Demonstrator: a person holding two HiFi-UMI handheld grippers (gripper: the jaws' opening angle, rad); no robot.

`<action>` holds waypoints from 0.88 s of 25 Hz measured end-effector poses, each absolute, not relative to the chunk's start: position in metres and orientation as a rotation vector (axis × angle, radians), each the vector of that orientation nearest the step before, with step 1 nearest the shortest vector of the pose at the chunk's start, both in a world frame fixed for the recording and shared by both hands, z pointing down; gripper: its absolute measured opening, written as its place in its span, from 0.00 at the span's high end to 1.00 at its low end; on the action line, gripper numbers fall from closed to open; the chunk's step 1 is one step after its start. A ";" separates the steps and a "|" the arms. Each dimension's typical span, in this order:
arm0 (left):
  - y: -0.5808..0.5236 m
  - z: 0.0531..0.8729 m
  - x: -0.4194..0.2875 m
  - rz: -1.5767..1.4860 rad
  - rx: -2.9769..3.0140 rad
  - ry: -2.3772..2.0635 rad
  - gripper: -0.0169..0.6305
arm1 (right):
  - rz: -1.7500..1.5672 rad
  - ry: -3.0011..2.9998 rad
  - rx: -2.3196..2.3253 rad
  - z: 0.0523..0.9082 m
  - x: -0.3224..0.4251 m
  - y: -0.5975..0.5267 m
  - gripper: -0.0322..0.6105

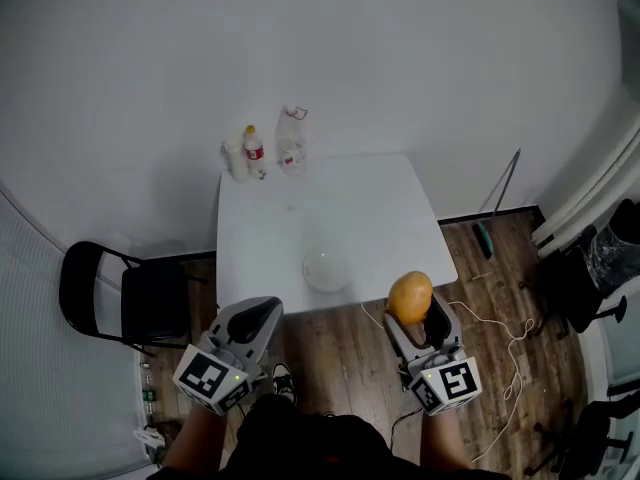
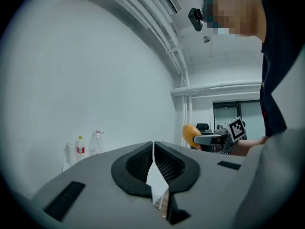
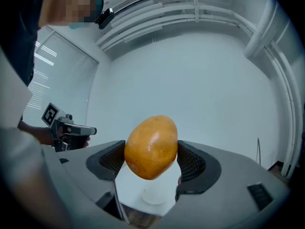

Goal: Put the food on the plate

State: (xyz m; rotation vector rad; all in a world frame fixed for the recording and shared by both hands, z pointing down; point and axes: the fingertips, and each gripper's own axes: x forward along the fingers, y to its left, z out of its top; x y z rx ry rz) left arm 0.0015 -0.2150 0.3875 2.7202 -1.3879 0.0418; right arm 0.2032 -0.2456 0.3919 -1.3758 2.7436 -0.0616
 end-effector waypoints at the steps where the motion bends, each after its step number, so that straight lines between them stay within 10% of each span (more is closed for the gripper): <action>1: -0.226 0.386 -0.004 0.044 2.726 -1.377 0.93 | -0.068 2.741 -1.392 0.391 0.199 -0.256 0.40; 22: -0.381 0.436 -0.116 0.026 2.681 -1.200 0.93 | -0.237 2.901 -1.648 0.482 0.084 -0.411 0.40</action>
